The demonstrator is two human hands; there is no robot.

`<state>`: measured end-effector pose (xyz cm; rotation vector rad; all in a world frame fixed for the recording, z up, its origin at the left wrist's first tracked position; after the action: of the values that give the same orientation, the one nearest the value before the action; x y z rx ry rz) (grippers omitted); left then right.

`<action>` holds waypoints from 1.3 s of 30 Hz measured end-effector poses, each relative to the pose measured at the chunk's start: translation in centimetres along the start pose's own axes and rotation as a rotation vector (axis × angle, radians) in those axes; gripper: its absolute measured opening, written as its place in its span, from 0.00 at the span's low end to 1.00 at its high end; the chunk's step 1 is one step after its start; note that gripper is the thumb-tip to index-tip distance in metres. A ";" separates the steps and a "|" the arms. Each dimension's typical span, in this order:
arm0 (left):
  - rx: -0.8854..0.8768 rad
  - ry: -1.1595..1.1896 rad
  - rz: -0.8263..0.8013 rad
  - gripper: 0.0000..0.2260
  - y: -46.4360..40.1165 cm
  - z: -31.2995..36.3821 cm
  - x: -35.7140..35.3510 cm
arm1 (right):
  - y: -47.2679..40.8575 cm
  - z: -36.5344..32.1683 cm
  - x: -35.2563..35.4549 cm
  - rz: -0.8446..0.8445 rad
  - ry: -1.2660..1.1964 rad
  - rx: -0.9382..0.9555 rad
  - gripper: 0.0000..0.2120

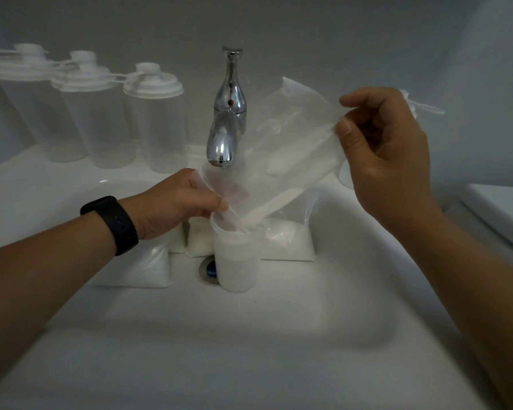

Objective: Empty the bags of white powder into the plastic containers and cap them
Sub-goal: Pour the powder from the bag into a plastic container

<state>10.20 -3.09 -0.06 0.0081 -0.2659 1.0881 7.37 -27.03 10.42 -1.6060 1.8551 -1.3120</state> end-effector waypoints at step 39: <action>0.054 0.029 0.039 0.15 0.5 -0.5 0.9 | 1.0 1.7 -2.2 -0.199 -0.373 -0.318 0.31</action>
<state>10.25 -2.06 -0.38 0.0353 -0.2116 1.1334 8.71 -25.81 8.12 -2.0763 1.7655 -0.7373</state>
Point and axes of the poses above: each hand's wrist, its own y-axis away from the middle knuckle, its own x-axis out of the back of the hand, z = x × y, the point moved 7 cm from there along -y, towards the middle knuckle, and after that the axes turned 5 degrees about -y, right-handed, at the moved point
